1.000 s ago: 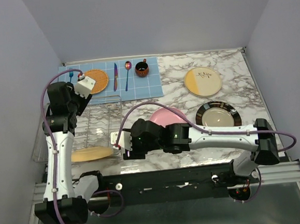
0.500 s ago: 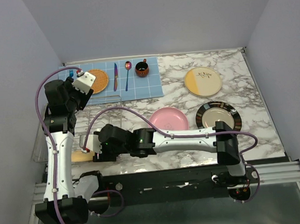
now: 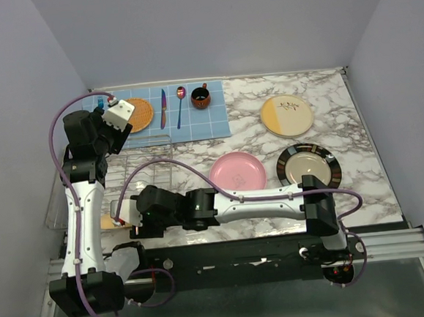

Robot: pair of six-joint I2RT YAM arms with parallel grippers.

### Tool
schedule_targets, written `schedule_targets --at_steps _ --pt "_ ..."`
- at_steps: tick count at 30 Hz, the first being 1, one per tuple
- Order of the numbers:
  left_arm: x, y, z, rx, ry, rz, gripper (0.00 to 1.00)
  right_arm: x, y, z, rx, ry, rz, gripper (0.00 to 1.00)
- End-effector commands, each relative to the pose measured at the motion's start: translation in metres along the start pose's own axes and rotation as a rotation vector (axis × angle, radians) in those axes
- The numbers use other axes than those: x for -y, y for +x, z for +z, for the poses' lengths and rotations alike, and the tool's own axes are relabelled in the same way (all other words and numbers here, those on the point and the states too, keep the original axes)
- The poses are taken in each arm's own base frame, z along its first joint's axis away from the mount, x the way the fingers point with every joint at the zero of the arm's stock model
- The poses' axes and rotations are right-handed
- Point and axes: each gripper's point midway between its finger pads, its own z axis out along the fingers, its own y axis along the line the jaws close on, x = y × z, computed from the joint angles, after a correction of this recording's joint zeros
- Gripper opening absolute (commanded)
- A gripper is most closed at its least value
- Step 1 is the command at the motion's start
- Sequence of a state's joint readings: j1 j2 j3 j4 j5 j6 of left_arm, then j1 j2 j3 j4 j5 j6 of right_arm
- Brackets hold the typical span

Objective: Unload the plates from the dish rack
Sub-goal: Unload the plate from the dish rack.

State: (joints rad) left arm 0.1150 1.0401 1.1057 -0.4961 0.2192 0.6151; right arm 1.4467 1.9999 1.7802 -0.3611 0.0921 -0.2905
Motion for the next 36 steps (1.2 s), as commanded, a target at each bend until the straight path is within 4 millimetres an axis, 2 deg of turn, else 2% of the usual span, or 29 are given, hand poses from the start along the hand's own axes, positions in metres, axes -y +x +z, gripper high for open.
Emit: schedule_targets --at_steps 1,7,17,23,28,36 --pt "-0.006 -0.016 -0.003 0.052 -0.006 -0.010 0.65 -0.016 0.004 -0.010 -0.018 -0.029 0.004 0.67" --pt "-0.006 -0.016 -0.002 0.050 -0.003 -0.009 0.65 -0.017 0.015 0.004 -0.040 -0.022 -0.029 0.67" --pt "-0.001 -0.012 -0.001 0.050 0.011 0.008 0.66 -0.013 0.013 0.023 -0.031 0.004 -0.081 0.67" --pt "0.003 -0.008 -0.001 0.057 0.015 0.004 0.66 0.000 0.019 0.039 -0.041 0.037 -0.113 0.66" --pt "0.004 -0.009 -0.002 0.062 0.017 0.009 0.66 0.011 0.023 0.044 -0.046 0.058 -0.124 0.60" --pt "0.006 -0.009 -0.003 0.065 0.026 0.015 0.66 0.025 0.018 0.037 -0.045 0.092 -0.125 0.47"
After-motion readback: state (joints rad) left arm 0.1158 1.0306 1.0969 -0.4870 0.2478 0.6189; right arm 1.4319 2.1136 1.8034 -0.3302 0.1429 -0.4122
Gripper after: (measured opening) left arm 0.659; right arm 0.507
